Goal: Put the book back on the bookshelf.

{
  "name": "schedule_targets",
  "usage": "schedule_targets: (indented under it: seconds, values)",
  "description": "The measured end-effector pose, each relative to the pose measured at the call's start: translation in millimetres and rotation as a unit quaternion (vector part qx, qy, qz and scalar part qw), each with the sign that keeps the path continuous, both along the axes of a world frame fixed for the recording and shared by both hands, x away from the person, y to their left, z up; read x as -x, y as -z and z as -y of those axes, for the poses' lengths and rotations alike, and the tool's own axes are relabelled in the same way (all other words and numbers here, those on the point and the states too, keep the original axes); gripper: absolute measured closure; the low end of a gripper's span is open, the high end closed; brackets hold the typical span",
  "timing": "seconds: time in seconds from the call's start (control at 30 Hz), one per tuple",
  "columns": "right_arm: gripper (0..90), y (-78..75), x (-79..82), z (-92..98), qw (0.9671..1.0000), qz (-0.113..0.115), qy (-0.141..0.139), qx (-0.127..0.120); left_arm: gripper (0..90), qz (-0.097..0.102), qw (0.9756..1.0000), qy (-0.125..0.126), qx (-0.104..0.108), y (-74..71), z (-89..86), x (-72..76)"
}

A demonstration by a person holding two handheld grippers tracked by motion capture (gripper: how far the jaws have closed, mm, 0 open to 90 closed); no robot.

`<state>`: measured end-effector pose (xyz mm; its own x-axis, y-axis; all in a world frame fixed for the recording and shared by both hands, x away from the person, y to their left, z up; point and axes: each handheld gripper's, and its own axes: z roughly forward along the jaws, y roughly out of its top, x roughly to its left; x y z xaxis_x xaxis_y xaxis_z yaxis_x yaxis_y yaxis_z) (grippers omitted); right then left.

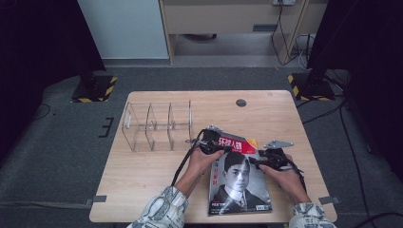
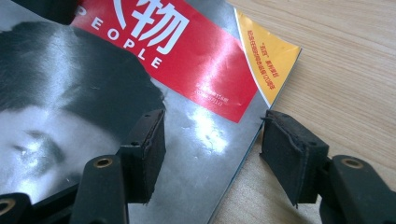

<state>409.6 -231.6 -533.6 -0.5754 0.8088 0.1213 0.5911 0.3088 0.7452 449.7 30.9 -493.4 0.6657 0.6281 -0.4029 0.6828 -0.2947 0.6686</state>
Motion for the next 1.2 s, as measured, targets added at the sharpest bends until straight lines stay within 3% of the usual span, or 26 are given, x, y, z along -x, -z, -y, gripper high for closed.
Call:
schedule_targets:
  seconds: [0.4, 0.67, 0.97, 1.2]
  values:
    - [32.7, -0.8, -2.1, 3.3, 1.0, 0.001, 0.008, 0.0, 82.1, 0.012, 0.9999, 0.004, 0.008, -9.7, 1.1, 3.6]
    - [27.4, -5.1, -2.7, 5.9, 0.9998, 0.01, 0.013, -0.009, 83.1, 0.035, 0.9993, 0.005, 0.015, -21.9, -3.0, 4.5]
    - [23.6, -8.3, -1.9, 5.6, 0.9994, 0.022, 0.0, -0.027, 84.1, 0.06, 0.9981, 0.011, 0.011, -36.8, -2.8, 6.2]
    - [23.3, -9.8, -1.8, 5.6, 0.9992, 0.019, -0.009, -0.035, 84.8, 0.082, 0.9961, 0.017, 0.028, -43.6, -6.2, 7.1]
